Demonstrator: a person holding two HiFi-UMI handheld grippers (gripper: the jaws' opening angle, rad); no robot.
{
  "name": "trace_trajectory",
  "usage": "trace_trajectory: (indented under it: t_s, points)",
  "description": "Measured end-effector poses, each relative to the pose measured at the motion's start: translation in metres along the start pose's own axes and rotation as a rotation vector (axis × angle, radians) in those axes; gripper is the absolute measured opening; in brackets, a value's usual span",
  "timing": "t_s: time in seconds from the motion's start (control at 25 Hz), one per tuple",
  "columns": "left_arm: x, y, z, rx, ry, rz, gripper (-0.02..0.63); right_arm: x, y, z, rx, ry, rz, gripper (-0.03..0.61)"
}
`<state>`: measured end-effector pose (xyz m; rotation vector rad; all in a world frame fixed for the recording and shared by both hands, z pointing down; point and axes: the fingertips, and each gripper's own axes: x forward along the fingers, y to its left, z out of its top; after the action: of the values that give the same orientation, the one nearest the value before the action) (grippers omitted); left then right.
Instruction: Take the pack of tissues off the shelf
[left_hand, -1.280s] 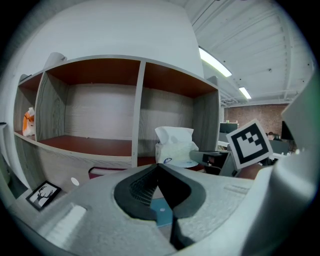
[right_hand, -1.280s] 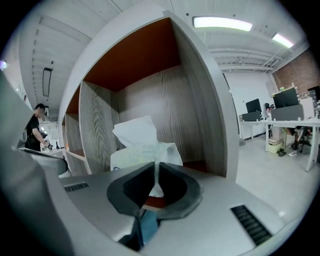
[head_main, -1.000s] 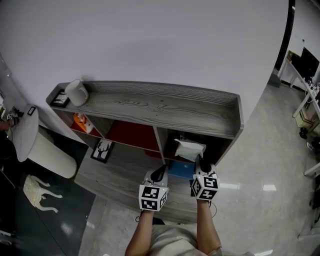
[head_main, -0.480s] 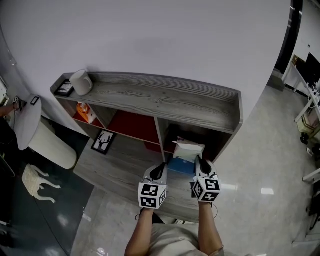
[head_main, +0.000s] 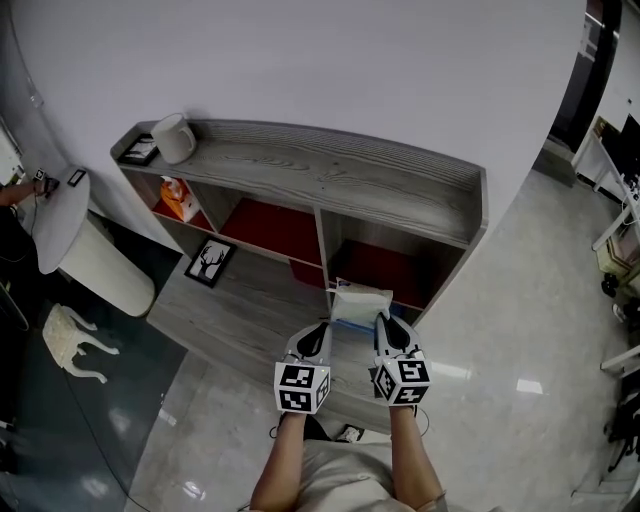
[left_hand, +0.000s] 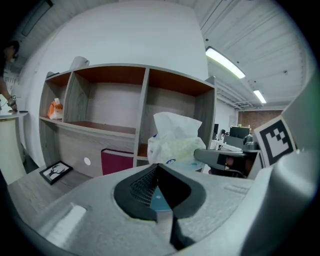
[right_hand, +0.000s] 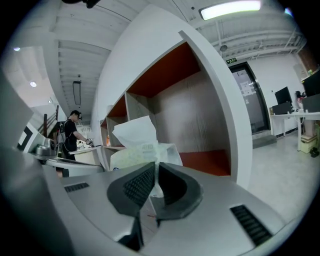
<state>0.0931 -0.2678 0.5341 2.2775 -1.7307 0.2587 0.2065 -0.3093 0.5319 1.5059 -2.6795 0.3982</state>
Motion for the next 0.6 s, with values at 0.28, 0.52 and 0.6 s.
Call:
trace_trajectory:
  t_s: [0.28,0.52,0.6]
  points:
    - [-0.026,0.009,0.008,0.003,-0.036,0.029,0.009,-0.001,0.028,-0.003,-0.006,0.006,0.043,0.032]
    - [-0.067,0.031,0.001,-0.028,-0.036,0.085,0.009,-0.008,0.053,-0.015,0.031,0.031,0.060,0.034]
    - [-0.086,0.038,-0.004,-0.046,-0.032,0.107,0.009,-0.015,0.066,-0.022,0.036,0.047,0.071,0.032]
